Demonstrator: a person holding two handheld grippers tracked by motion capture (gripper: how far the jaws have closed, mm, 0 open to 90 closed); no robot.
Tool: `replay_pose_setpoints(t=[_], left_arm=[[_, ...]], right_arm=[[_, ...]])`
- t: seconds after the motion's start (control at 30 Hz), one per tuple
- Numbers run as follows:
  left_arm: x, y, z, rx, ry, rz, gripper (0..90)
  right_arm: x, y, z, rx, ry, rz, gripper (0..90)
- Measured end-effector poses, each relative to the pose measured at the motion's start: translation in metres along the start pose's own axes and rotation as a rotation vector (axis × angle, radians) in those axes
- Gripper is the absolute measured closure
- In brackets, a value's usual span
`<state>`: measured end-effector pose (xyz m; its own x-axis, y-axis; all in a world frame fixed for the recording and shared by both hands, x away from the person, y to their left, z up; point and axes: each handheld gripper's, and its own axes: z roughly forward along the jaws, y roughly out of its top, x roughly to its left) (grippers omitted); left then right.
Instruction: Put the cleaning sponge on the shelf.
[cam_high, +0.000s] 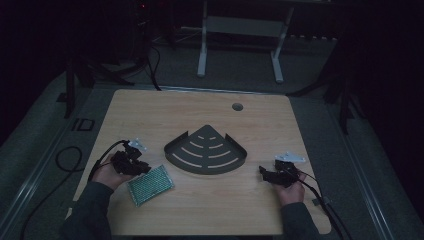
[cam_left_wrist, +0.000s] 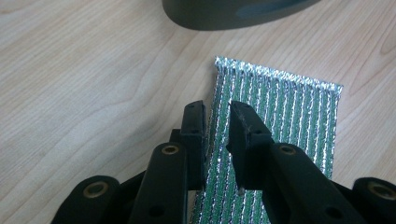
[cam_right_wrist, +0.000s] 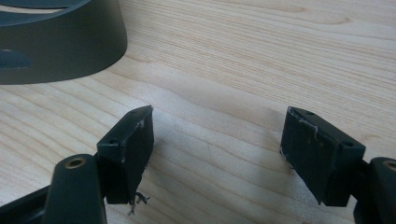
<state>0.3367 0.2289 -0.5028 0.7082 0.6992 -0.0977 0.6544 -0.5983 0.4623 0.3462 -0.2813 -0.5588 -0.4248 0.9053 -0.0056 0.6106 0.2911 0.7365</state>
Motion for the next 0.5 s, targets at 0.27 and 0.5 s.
replay_pose_setpoints(t=[0.27, 0.5], left_arm=[[0.003, 0.004, 0.007, 0.067, -0.009, 0.011, 82.0], [0.003, 0.011, 0.007, 0.105, -0.019, 0.032, 83.1]], right_arm=[[0.0, 0.0, 0.0, 0.0, 0.0, 0.0, 25.1], [0.0, 0.0, 0.0, 0.0, 0.0, 0.0, 25.1]])
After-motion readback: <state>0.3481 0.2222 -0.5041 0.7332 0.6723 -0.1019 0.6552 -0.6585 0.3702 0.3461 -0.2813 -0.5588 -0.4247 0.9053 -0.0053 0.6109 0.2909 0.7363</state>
